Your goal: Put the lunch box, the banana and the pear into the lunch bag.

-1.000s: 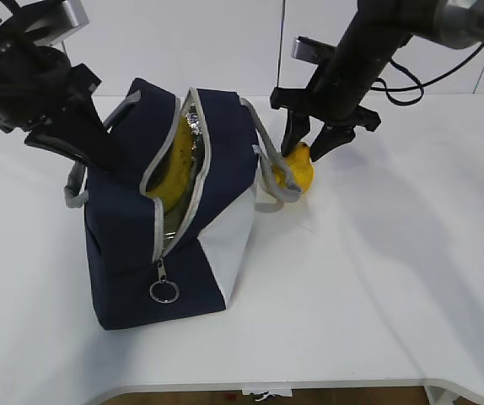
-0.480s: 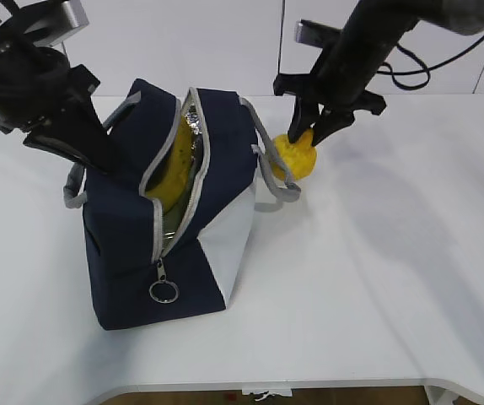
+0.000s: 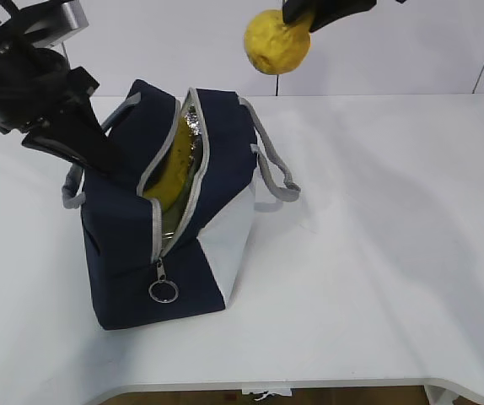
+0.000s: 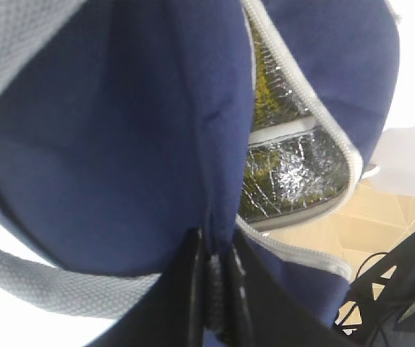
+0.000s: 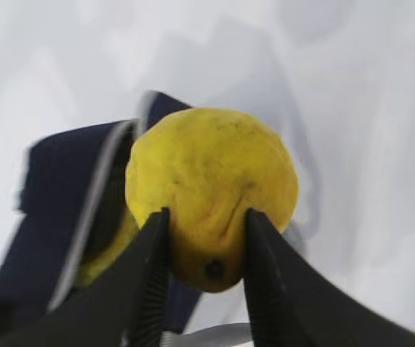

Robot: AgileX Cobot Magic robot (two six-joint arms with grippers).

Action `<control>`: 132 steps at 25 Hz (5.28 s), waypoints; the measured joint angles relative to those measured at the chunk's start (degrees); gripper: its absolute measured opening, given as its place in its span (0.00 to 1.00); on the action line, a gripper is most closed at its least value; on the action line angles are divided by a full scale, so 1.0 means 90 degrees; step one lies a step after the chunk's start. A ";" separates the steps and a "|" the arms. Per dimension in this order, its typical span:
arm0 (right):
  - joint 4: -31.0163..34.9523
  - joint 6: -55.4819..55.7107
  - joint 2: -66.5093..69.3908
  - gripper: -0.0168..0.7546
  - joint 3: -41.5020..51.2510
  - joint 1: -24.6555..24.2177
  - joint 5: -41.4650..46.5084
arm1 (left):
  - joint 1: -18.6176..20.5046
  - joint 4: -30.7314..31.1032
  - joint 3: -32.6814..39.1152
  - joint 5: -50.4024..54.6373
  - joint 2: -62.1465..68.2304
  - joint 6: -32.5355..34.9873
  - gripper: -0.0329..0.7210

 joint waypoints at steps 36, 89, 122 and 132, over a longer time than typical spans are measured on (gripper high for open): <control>-0.0360 -0.0855 0.0426 0.75 0.0589 0.1399 -0.0017 | 0.0000 -0.0377 0.0000 0.0107 -0.0066 -0.0022 0.06; -0.2590 -0.0232 -0.0768 0.02 0.1543 0.1276 0.0150 | -0.0475 -0.1976 0.0000 -0.0388 -0.0066 0.0117 0.06; -0.2557 0.0158 -0.0973 0.64 0.1553 0.1273 0.0020 | -0.0605 -0.2695 0.0000 -0.0539 0.0064 0.1141 0.53; -0.2592 0.0098 -0.1962 0.64 0.1864 0.1273 0.0020 | -0.0318 -0.0371 0.0000 0.0131 -0.0294 -0.0079 0.49</control>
